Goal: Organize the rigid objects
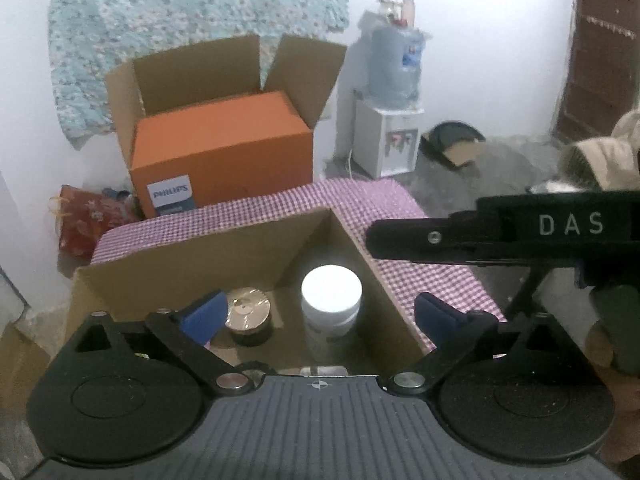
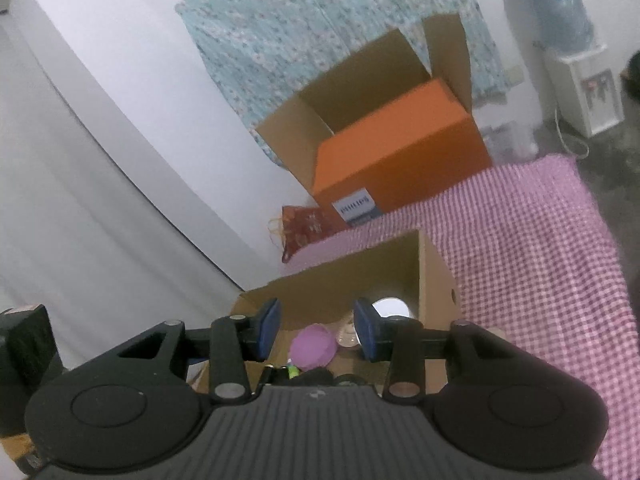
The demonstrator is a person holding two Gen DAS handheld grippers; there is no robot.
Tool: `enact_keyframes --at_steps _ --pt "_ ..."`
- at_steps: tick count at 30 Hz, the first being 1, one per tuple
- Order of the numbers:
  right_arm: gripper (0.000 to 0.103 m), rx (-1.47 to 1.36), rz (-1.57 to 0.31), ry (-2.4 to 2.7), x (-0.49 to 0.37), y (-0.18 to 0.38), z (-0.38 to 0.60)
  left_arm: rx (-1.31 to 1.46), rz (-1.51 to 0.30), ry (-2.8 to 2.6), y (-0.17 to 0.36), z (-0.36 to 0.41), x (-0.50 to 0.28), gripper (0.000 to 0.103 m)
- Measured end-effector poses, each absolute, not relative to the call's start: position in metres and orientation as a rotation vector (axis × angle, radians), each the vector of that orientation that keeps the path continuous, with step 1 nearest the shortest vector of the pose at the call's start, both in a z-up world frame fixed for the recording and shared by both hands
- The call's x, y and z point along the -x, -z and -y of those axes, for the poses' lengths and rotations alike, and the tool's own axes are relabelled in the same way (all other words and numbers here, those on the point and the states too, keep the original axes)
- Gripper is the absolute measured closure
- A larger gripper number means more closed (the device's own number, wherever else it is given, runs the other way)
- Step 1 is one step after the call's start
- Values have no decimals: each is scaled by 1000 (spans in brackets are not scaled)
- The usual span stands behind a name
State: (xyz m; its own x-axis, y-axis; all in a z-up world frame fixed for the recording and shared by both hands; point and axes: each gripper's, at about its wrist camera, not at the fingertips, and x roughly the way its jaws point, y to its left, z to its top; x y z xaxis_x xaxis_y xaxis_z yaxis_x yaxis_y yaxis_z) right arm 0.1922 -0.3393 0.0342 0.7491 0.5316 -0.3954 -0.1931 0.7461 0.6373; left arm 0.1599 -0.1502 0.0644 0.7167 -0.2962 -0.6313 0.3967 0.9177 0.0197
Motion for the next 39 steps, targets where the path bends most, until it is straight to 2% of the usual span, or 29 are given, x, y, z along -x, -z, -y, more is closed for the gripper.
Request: enact_keyframes --at_steps 12,22,23,24,25,26,33,37,39 --pt "60 -489 -533 -417 -130 -77 317 -164 -588 285 -85 119 -108 0" --pt "59 -444 -525 -418 -96 -91 291 -143 -574 263 -89 91 -84 0" --pt "56 -440 -524 -414 -93 -92 288 -138 -573 261 -89 88 -83 0" --pt "47 -434 -522 -407 -89 -92 285 -133 -572 255 -89 84 -82 0" --pt "26 -430 -517 -400 -86 -93 282 -129 -571 249 -89 81 -80 0" --pt "21 -426 -508 -396 -84 -93 280 -127 -570 245 -89 78 -79 0" --pt "20 -333 -480 -369 -65 -95 252 -102 -592 199 -84 57 -82 0" --pt "3 -305 -472 -316 -60 -91 243 -118 -604 163 -74 45 -82 0" --pt "0 -294 -463 -285 -54 -88 240 -116 -620 165 -68 39 -83 0"
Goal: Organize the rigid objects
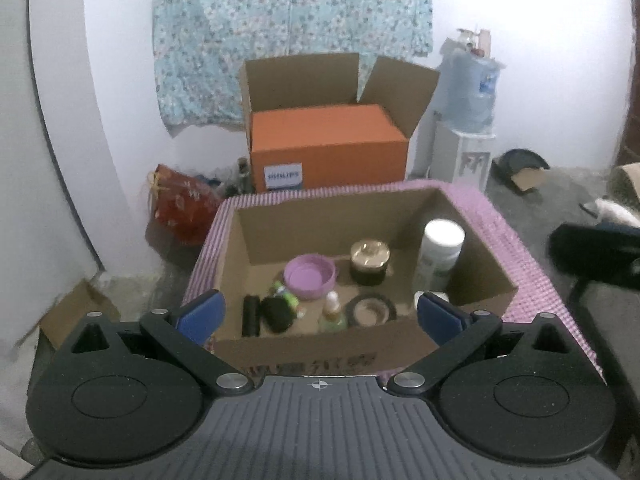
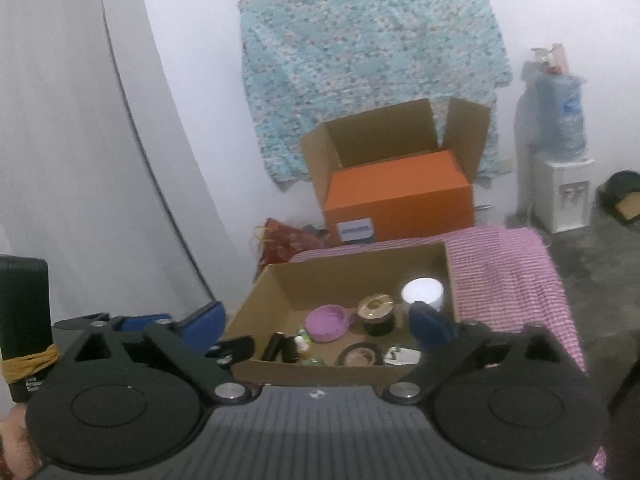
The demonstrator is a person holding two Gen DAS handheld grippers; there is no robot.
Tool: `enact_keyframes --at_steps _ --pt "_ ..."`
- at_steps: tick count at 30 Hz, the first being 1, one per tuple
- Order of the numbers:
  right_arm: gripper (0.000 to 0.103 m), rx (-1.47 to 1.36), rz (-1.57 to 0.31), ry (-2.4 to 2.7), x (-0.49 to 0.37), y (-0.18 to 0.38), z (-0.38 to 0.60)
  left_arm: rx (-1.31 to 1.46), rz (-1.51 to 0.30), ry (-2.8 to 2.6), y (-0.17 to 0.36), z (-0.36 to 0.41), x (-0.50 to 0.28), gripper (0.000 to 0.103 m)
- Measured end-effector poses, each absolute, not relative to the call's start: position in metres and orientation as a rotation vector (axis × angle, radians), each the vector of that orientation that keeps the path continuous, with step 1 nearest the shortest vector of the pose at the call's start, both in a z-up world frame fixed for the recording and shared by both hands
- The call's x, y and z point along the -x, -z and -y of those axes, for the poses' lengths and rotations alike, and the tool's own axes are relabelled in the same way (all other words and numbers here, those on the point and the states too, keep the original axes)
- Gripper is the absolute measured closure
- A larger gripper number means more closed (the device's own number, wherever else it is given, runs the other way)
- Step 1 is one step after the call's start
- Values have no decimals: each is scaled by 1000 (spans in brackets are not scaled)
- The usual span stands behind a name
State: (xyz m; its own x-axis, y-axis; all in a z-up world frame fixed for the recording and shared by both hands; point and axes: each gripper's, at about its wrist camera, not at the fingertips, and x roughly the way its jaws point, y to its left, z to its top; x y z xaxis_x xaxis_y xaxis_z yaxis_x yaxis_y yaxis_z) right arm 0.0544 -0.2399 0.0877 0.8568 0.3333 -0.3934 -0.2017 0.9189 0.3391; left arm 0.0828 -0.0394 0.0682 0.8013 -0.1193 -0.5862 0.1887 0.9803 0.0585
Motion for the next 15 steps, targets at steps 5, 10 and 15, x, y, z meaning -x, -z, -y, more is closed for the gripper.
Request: enact_keyframes --at_steps 5,10,15 --pt "0 -301 -516 -177 -60 -68 238 -109 -646 165 -49 28 -87 0" --pt "0 -278 -631 -83 -81 -41 232 -75 -676 156 -35 25 -97 0" --pt "0 -222 -663 -59 -94 -28 224 -42 -715 114 -27 23 -107 0"
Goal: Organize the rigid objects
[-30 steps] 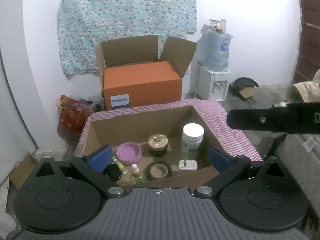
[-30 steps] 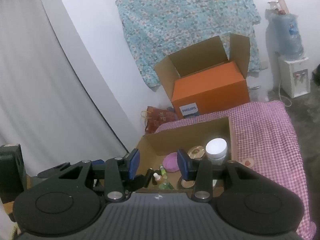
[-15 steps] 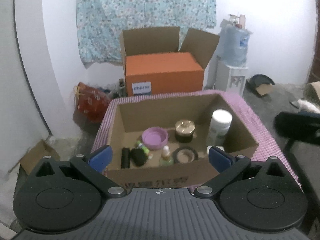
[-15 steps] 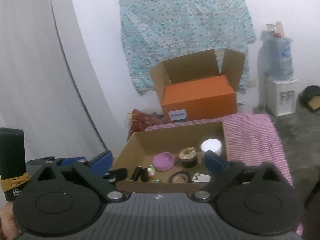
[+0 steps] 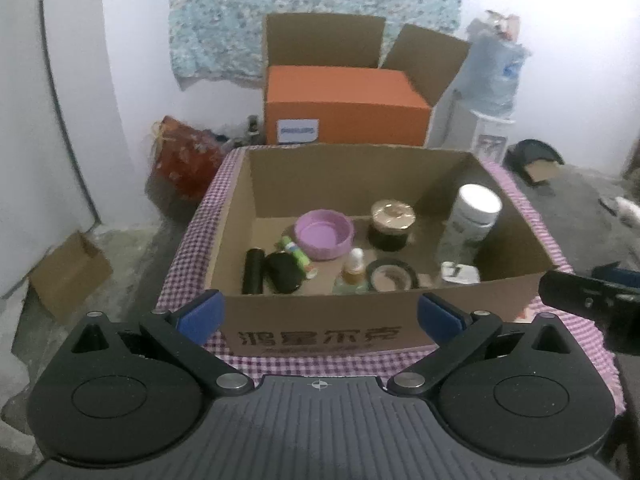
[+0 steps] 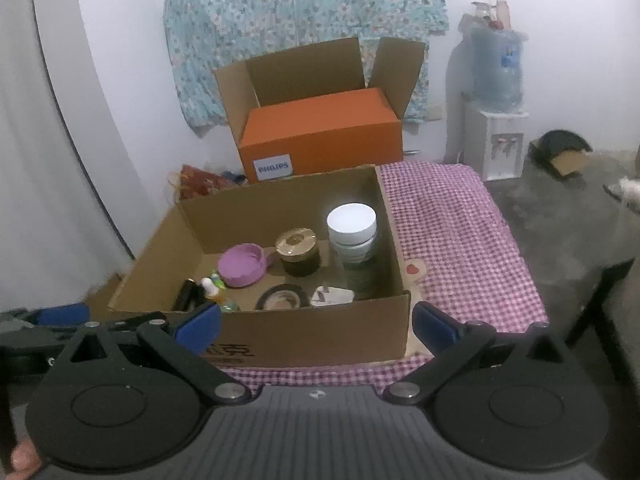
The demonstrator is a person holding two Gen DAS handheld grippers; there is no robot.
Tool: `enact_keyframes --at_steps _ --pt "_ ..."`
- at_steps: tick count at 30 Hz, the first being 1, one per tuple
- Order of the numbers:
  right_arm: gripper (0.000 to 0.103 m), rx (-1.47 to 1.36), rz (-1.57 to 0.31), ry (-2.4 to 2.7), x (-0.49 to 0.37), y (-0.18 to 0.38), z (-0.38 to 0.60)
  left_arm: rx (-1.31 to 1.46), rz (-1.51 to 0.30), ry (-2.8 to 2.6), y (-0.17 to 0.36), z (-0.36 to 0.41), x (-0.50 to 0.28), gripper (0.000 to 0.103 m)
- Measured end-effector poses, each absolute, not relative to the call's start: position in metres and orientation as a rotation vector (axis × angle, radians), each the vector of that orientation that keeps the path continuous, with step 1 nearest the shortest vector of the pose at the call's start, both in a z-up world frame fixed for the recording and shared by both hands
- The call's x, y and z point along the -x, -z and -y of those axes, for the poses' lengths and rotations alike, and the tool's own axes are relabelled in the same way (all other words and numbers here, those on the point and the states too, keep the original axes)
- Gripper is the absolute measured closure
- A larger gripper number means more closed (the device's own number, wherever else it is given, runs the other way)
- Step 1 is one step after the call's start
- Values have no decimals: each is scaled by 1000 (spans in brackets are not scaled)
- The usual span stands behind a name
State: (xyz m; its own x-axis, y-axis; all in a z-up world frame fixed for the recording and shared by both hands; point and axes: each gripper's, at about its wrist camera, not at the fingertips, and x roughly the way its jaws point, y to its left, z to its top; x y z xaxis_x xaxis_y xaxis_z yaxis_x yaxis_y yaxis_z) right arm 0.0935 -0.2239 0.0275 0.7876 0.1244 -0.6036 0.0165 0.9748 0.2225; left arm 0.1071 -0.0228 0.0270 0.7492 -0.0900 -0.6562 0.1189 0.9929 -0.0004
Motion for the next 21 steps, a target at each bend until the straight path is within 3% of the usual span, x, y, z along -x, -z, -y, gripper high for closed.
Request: enact_keyframes --at_steps 21 --pt "0 -121 -704 -43 -119 -13 210 -68 -718 67 -26 25 -115 0"
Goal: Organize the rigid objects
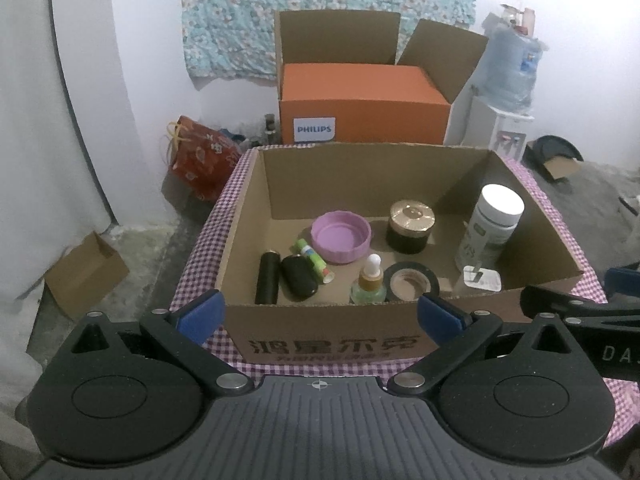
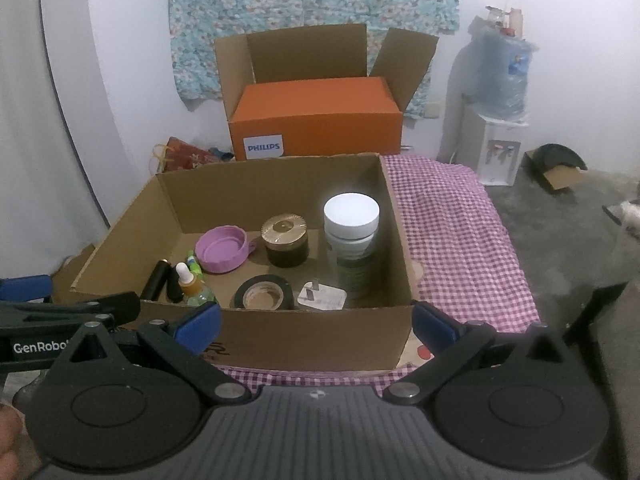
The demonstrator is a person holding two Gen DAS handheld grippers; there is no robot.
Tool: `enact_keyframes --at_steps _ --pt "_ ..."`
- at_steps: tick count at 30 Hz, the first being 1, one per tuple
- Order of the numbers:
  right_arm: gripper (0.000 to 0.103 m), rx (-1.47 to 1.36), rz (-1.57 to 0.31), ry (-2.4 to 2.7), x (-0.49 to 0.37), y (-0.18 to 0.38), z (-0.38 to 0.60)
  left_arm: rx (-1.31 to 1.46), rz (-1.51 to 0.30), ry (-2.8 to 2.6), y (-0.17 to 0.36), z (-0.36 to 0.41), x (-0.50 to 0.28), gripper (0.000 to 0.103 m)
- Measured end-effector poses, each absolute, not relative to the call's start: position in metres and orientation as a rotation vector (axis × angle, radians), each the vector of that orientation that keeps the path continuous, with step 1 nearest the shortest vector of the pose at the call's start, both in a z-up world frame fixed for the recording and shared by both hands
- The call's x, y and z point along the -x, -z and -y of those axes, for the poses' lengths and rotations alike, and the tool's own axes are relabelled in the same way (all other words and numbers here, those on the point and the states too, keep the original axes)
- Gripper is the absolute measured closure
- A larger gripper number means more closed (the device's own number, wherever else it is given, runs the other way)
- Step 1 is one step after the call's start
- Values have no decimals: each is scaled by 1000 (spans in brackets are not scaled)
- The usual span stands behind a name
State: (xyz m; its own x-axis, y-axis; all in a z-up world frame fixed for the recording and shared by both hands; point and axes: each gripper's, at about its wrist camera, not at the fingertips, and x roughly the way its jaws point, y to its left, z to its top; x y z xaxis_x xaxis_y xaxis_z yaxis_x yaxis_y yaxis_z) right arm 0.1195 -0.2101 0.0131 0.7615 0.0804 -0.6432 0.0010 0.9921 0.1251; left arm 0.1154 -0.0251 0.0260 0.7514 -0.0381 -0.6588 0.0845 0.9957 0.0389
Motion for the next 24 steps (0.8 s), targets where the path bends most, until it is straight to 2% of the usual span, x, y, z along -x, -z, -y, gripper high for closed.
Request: enact_keyframes --at_steps 24 --pt "0 -103 -696 -40 -117 -16 208 -79 -709 50 -28 23 -114 0"
